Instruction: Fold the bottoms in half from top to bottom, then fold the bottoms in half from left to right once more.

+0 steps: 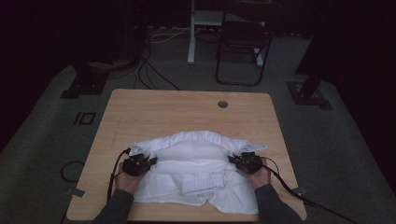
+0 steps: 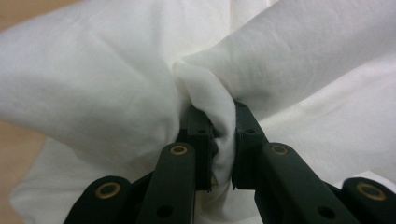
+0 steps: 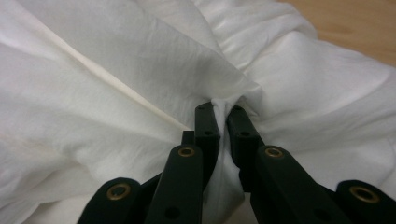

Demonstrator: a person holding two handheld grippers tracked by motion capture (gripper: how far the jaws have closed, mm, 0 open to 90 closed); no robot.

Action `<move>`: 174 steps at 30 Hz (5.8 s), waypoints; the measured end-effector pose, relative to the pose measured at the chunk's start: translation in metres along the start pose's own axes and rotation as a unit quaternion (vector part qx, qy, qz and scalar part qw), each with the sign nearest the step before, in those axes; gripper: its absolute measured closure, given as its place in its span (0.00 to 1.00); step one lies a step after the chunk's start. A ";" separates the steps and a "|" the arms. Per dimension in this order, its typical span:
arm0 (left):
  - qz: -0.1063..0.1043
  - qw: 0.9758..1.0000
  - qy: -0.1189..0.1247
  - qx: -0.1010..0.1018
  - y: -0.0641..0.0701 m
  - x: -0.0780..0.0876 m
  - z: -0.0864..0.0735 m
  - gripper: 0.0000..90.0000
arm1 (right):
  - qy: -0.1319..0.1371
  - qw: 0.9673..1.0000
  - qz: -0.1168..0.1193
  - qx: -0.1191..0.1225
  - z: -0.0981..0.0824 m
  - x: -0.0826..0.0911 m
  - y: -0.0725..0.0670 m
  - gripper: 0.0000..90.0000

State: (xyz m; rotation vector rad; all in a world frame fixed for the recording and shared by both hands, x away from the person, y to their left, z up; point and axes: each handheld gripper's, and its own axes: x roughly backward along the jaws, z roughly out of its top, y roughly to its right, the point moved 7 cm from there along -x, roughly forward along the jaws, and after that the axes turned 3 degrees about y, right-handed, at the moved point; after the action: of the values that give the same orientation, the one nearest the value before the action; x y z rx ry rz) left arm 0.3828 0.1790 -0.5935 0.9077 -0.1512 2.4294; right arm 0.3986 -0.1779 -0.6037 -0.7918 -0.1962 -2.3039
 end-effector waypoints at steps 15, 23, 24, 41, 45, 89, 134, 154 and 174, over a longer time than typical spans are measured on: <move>0.083 0.996 0.002 0.022 -0.038 -0.064 0.059 0.90 | -0.003 0.996 -0.081 -0.036 0.049 -0.055 0.055 0.94; 0.085 0.996 0.002 0.028 -0.040 -0.056 0.075 0.91 | -0.016 0.996 -0.076 -0.047 0.061 -0.055 0.060 0.94; 0.081 0.996 0.013 0.031 -0.041 -0.050 0.080 0.92 | -0.006 0.996 -0.076 -0.045 0.066 -0.049 0.060 0.94; 0.023 0.986 0.165 0.020 -0.018 0.047 0.133 0.93 | 0.195 0.977 -0.090 -0.003 0.129 0.052 0.045 0.94; -0.003 0.987 0.157 0.032 -0.011 0.053 0.103 0.91 | 0.187 0.981 -0.060 -0.003 0.103 0.058 0.030 0.93; 0.017 0.996 0.081 0.012 0.025 -0.023 0.062 0.59 | 0.093 0.990 -0.106 -0.022 0.050 -0.016 -0.009 0.71; 0.115 0.974 0.032 0.192 -0.085 -0.005 0.006 0.23 | 0.077 0.995 -0.061 -0.030 0.056 -0.017 -0.006 0.56; -0.035 0.969 0.049 0.239 -0.066 -0.026 0.024 0.42 | 0.054 0.997 -0.050 -0.029 0.047 -0.030 -0.009 0.56; -0.075 0.974 0.134 0.167 -0.045 0.015 0.078 0.91 | 0.083 0.996 -0.032 0.005 0.089 -0.037 -0.037 0.50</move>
State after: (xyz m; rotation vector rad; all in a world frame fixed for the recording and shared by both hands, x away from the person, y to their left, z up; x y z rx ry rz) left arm 0.4419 0.2013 -0.5279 0.6858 0.4206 2.4433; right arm 0.4400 -0.0991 -0.5515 -0.5923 -0.1616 -2.4142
